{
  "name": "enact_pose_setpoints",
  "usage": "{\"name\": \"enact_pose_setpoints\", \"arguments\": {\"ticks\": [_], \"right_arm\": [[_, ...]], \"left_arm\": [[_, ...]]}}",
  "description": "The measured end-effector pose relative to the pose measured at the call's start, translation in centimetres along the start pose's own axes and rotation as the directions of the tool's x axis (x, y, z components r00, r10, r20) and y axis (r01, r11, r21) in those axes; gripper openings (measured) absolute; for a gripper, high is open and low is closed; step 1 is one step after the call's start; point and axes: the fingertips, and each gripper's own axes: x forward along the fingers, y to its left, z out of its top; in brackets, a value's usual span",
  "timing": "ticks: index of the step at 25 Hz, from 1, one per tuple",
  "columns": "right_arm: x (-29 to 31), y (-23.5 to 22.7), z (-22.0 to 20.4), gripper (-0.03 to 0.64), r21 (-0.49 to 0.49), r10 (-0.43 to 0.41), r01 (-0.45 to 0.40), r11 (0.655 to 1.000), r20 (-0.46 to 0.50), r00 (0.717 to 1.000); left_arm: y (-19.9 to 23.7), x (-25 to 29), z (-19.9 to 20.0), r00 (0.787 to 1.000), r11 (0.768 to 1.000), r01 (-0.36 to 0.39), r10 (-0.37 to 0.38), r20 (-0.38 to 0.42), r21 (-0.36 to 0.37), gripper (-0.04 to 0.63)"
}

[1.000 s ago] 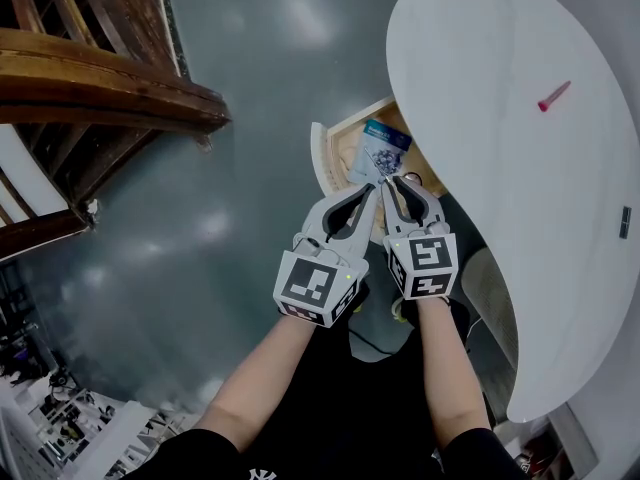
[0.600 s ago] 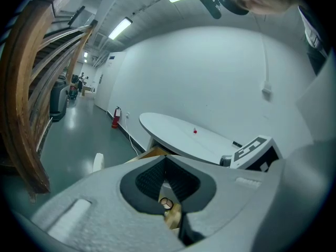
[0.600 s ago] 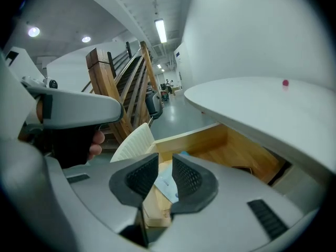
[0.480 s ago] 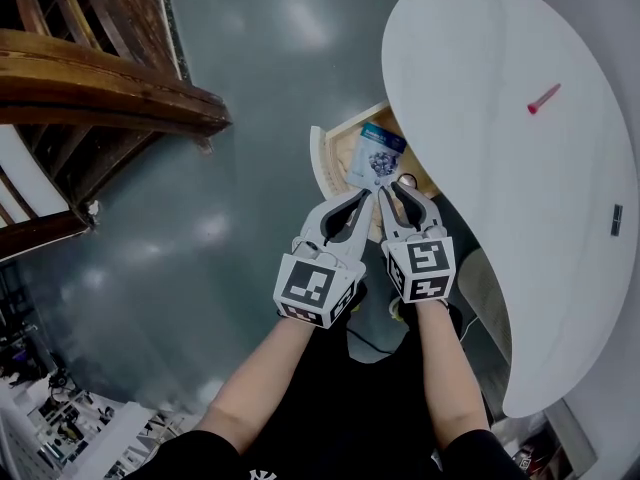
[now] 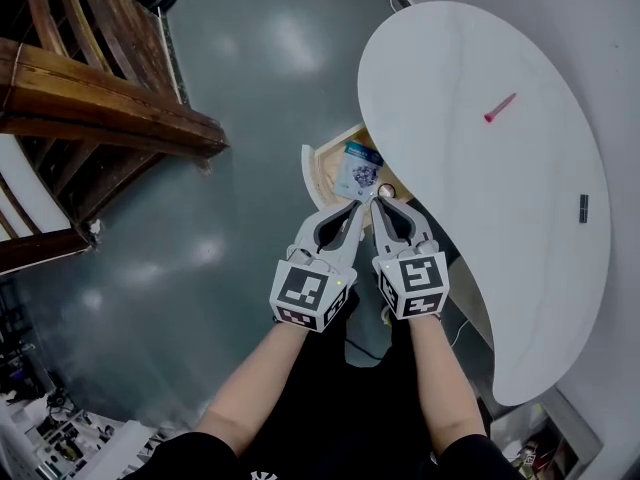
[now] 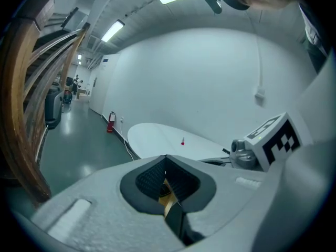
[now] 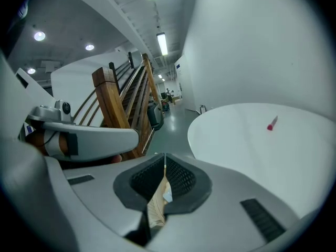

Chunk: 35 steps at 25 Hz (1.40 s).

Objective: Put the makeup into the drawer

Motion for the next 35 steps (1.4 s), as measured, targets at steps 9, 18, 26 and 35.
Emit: {"name": "enact_pose_setpoints", "arguments": {"ticks": [9,18,26,35], "right_arm": [[-5.1,0.7,6.4,0.016,-0.014,-0.002,0.003,1.000,0.067,0.998],[-10.4,1.5,12.5,0.015,-0.021,0.011,-0.008,1.000,0.147,0.989],[-14.5,2.7,16.0,0.014,-0.062,0.024,-0.011,0.998,0.200,0.979],[-18.0,3.9,20.7,0.014,-0.110,0.035,-0.005,0.994,0.275,0.961]], "left_arm": [[-4.1,-2.3,5.0,0.999,0.999,0.037,-0.038,0.021,0.025,0.009],[-7.7,-4.9,10.8,0.996,0.997,0.062,-0.064,0.067,0.034,0.009],[-10.5,-6.9,14.1,0.993,0.996,0.068,-0.073,0.098,0.050,0.009],[-12.5,-8.5,18.6,0.985,0.994,0.073,-0.084,0.148,0.083,0.009]]}}
